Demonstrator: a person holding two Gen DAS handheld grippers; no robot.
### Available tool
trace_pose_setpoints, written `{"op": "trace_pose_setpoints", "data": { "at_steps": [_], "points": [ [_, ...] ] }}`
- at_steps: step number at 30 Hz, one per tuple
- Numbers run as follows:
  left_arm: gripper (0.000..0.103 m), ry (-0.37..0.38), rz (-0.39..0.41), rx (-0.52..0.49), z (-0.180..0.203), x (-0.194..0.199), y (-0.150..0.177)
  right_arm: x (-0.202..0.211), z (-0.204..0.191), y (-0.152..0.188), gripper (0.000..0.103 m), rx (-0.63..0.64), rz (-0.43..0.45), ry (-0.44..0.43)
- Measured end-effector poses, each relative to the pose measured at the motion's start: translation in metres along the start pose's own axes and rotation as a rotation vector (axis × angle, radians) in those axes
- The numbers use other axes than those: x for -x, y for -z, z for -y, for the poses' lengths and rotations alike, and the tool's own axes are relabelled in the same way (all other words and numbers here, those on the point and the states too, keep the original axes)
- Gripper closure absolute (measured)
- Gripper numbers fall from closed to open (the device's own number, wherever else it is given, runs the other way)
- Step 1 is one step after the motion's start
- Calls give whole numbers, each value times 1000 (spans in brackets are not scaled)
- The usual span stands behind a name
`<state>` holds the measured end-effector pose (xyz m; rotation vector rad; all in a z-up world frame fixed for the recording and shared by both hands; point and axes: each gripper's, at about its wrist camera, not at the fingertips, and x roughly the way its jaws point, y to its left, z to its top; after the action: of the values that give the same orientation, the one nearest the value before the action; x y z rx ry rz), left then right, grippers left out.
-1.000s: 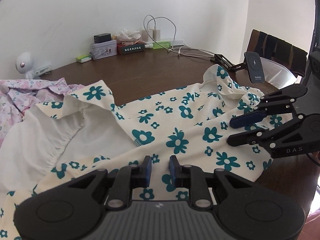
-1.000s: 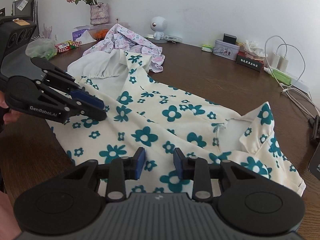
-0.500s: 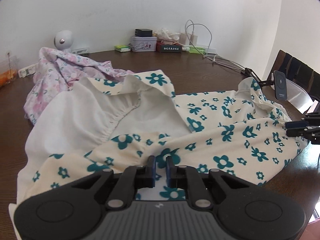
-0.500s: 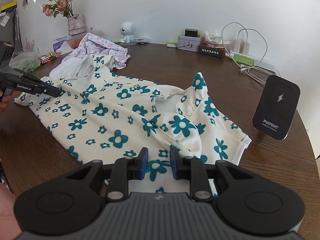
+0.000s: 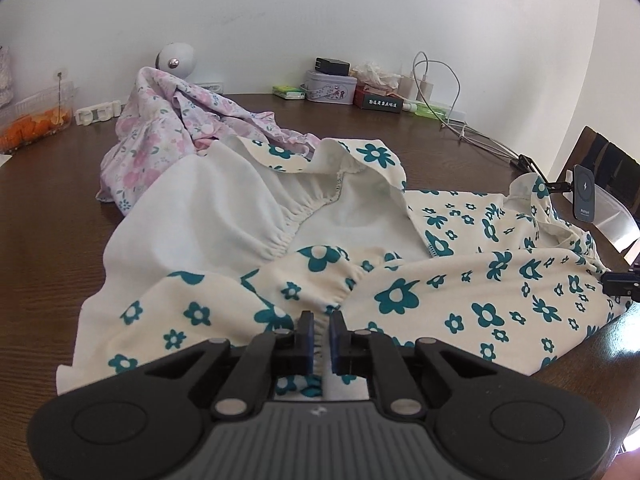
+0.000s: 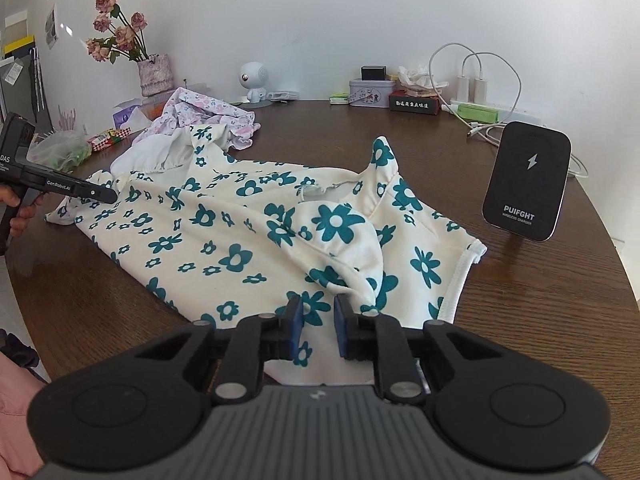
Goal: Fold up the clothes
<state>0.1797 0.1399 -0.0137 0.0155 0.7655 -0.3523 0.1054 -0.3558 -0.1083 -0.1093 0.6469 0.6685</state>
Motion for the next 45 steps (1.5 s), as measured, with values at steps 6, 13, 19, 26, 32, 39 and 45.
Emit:
{"op": "trace_pose_setpoints", "data": {
  "at_steps": [6,13,19,26,32,39,45],
  "points": [
    [80,-1,73,-16,4,17,-13,13,-6,-15,79,-31,72,6],
    [83,-29,54,-2,-1,3,-13,-25,-17,-20,79,-10,2,106],
    [79,-52,77,17,-4,13,-11,-17,-18,-21,78,-57,37,114],
    [75,-162,75,18,-14,50,20,9,-33,-16,74,-51,47,124],
    [85,-193,55,76,-27,51,43,8,-34,0,74,-54,-10,176],
    [85,-229,51,37,-19,48,44,7,-32,5,74,-67,-7,171],
    [28,-215,181,-13,5,76,32,33,-38,-9,27,-97,99,148]
  ]
}}
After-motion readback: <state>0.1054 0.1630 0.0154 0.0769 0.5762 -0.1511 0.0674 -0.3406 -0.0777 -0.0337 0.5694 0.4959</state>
